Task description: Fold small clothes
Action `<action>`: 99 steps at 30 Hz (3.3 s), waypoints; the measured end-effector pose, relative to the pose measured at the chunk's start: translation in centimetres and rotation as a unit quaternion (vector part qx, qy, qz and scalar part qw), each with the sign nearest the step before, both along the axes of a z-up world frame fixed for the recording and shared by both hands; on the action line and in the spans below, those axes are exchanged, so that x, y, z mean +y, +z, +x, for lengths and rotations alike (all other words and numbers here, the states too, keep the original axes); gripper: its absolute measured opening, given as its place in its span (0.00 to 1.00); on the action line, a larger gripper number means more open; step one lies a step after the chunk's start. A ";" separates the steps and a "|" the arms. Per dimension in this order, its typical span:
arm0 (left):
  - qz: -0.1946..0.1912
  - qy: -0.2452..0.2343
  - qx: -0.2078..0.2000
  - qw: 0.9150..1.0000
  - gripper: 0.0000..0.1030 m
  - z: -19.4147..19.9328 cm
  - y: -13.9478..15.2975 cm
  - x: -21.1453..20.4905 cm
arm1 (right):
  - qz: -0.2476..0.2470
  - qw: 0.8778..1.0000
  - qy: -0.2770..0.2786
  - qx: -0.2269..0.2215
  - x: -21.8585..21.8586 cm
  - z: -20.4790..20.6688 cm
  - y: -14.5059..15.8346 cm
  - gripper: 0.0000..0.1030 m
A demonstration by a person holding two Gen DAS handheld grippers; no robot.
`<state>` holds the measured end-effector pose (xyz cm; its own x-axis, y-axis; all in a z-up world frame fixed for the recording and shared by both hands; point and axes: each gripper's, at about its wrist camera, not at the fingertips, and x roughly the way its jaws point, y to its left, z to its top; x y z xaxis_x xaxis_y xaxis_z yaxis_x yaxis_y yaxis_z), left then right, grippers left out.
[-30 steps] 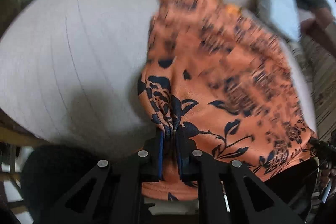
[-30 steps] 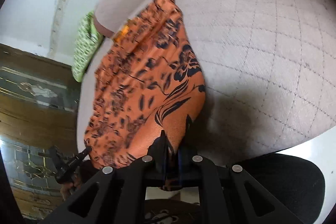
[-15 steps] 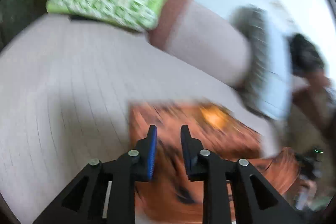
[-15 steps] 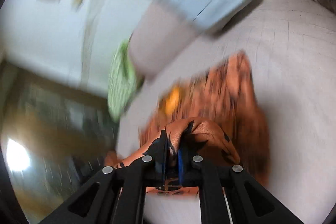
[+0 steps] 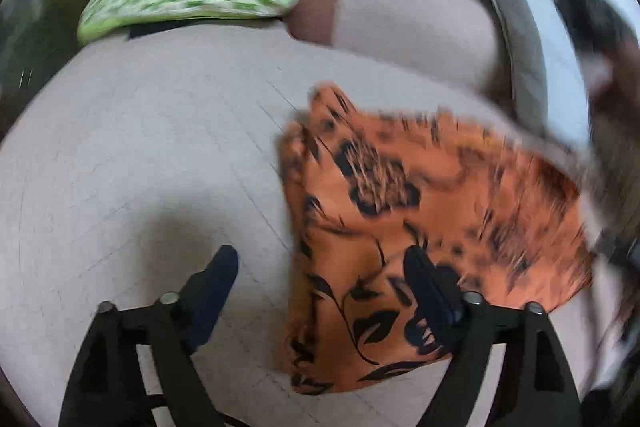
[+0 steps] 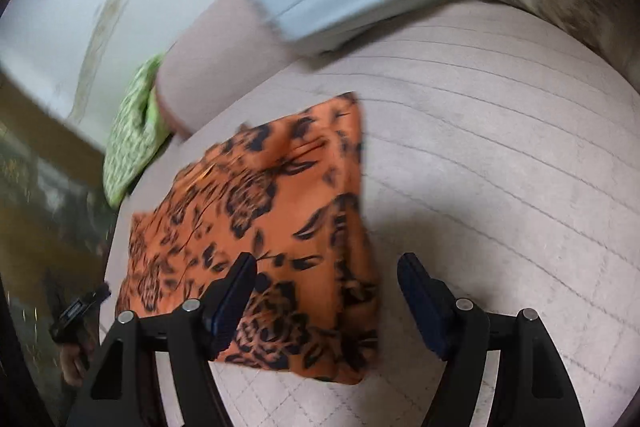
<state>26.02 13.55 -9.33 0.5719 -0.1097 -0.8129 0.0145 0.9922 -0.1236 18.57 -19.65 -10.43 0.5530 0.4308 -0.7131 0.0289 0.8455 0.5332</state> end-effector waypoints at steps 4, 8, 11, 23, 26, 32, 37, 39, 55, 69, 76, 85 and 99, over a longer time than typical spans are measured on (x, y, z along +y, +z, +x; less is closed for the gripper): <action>0.015 0.021 0.051 0.998 0.42 1.4 -3.5 -1.3 | -0.024 0.998 0.005 0.049 1.9 1.2 -2.2 0.72; 0.017 0.008 0.067 0.998 0.14 2.4 -2.0 -2.9 | -0.013 0.997 0.028 0.073 2.9 2.1 -2.1 0.26; -0.001 0.032 0.093 0.995 0.14 3.4 -2.6 -2.8 | 0.009 0.996 0.009 0.083 2.6 2.0 -2.3 0.24; -0.019 0.013 0.018 1.000 0.17 -8.1 4.7 -2.1 | 0.017 0.999 0.031 0.041 1.9 -9.1 5.0 0.22; 0.005 0.038 0.100 0.994 0.27 -8.5 -2.2 -0.5 | 0.005 0.991 0.029 0.132 1.1 -10.1 -2.1 0.38; -0.033 0.082 0.018 0.996 0.50 -8.4 2.3 1.8 | 0.045 0.998 -0.043 0.023 -2.6 -11.0 2.2 0.77; -0.020 0.021 -0.042 0.999 0.54 -7.6 4.4 -1.0 | 0.056 0.997 -0.045 0.000 -2.6 -7.0 3.2 0.77; 0.001 0.009 -0.007 1.000 0.54 -6.5 1.6 -1.9 | 0.045 0.999 -0.019 -0.003 -1.0 -5.0 2.1 0.72; 0.026 -0.014 0.010 0.999 0.68 -5.6 0.1 -7.2 | 0.053 0.996 -0.059 0.045 -0.3 1.5 -1.8 0.56; 0.045 -0.005 0.019 0.999 0.71 -10.3 0.2 -7.1 | 0.160 0.982 -0.073 0.068 -0.5 -13.3 -2.5 0.34; 0.034 -0.010 -0.011 0.999 0.72 -12.8 2.8 -6.9 | 0.099 0.990 -0.103 0.005 -1.6 -15.9 1.3 0.77; 0.043 -0.036 -0.007 0.998 0.79 -11.2 -0.8 -8.8 | 0.092 0.993 -0.034 0.067 -1.3 -13.2 -0.9 0.30; 0.043 -0.040 -0.031 0.998 0.84 -11.3 -0.9 -8.9 | 0.013 0.992 -0.063 0.111 -1.3 -13.9 -2.1 0.21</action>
